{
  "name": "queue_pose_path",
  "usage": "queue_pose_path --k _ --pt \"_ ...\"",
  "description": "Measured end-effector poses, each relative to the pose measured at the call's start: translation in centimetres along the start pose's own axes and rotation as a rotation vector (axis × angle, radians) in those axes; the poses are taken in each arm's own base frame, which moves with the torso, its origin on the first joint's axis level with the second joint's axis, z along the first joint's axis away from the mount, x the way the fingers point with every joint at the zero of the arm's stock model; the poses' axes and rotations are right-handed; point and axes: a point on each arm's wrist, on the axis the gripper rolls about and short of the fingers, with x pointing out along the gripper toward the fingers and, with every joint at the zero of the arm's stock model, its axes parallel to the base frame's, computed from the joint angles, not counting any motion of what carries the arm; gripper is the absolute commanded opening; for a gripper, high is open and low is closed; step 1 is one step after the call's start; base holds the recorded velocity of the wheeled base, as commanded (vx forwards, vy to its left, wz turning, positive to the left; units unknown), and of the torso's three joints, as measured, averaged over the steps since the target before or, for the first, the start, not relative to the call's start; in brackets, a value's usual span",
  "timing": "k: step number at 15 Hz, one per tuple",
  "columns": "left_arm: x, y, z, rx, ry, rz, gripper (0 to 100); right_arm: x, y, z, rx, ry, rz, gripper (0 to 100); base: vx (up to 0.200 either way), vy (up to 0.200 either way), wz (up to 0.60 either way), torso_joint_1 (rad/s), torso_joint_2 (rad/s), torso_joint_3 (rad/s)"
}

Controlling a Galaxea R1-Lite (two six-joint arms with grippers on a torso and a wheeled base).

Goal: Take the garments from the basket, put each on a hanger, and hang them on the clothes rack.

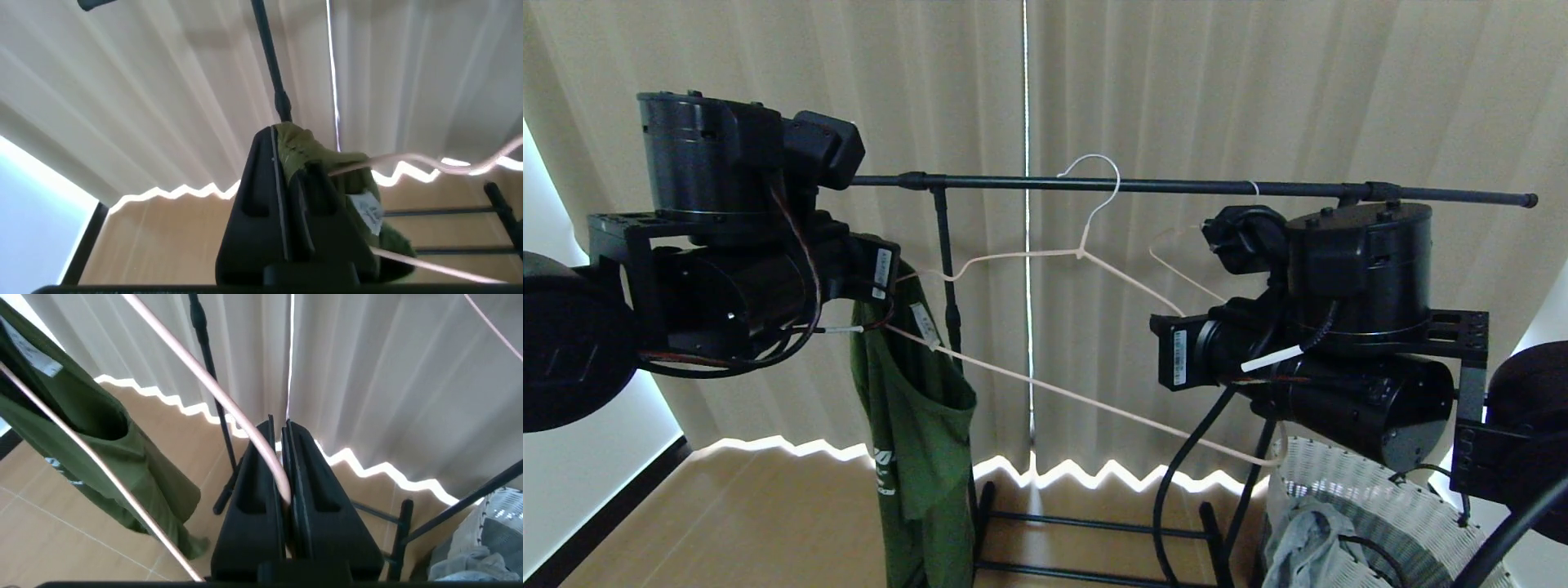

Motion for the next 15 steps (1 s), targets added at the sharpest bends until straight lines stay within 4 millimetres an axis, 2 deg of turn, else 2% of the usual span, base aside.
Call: queue_pose_path --k 5,9,11,15 --pt "-0.7 -1.3 0.3 0.007 -0.017 -0.045 0 2.2 1.2 0.4 0.007 -0.049 0.004 0 0.0 0.0 0.0 0.0 0.0 0.0" --pt "-0.7 -1.4 0.4 0.025 -0.021 -0.049 0 2.7 2.5 -0.9 -0.021 -0.01 0.039 0 0.0 0.0 0.0 0.0 0.0 0.0" --pt "-0.5 -1.1 0.4 0.036 -0.018 -0.038 0 2.7 2.6 -1.1 -0.024 -0.003 0.039 0 0.0 0.0 0.0 0.0 0.0 0.0" --pt "0.7 1.2 0.6 0.047 -0.051 0.051 0 1.7 2.0 -1.2 -0.019 -0.005 0.043 0 0.0 0.0 0.0 0.0 0.0 0.0"
